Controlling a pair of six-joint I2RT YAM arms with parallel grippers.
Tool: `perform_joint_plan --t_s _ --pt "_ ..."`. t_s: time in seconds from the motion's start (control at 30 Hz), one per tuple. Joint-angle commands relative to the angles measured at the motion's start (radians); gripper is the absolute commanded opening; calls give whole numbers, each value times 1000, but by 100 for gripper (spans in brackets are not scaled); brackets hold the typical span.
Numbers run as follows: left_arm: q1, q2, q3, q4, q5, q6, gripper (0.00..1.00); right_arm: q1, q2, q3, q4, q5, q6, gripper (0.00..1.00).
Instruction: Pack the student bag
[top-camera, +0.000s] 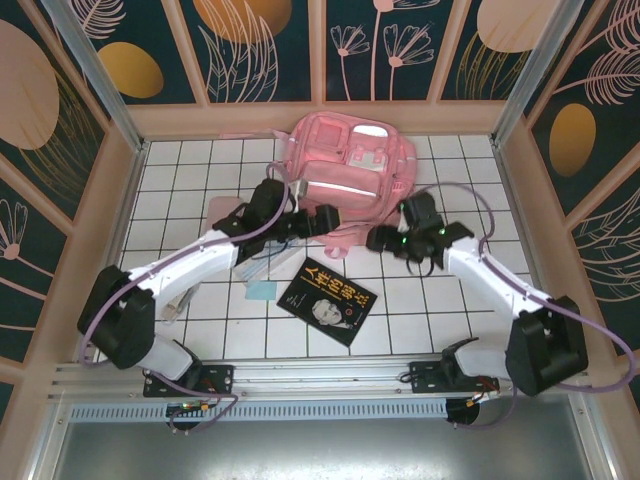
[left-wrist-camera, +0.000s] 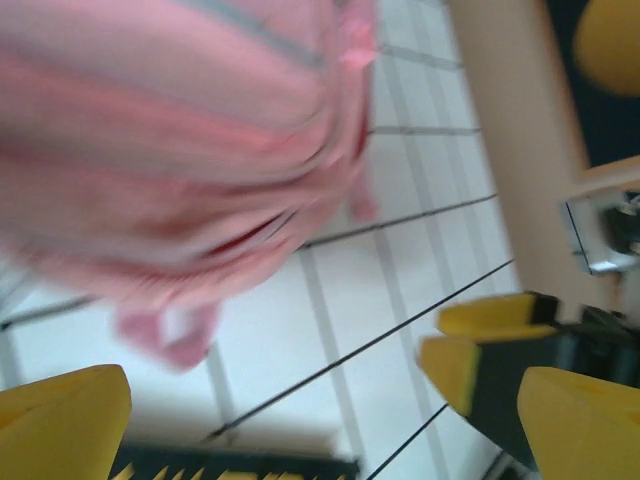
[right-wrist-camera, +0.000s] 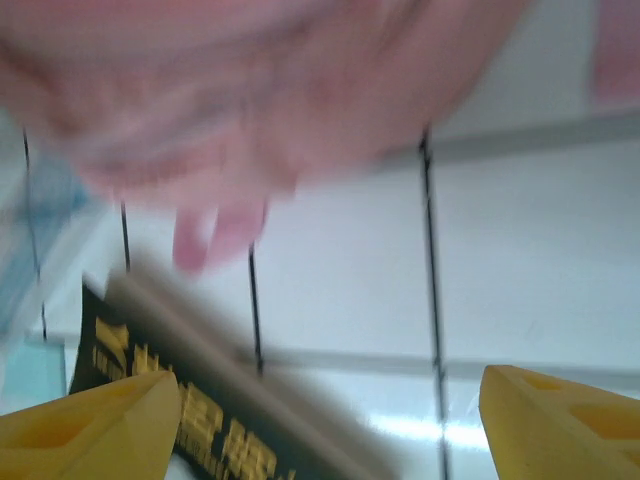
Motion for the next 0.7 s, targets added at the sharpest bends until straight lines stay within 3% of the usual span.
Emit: perform_joint_plan --t_s 0.0,0.2,0.43,0.67 --pt "-3 -67 -132 -99 -62 80 99 76 -132 -112 -39 -29 253 77" --pt "-2 -86 -315 14 42 18 94 202 -305 -293 39 -72 415 74" --pt "-3 -53 -378 82 26 -7 93 214 -319 -458 202 -95 417 74" --pt "-4 46 -375 131 7 -14 82 229 -312 -529 368 -123 466 70"
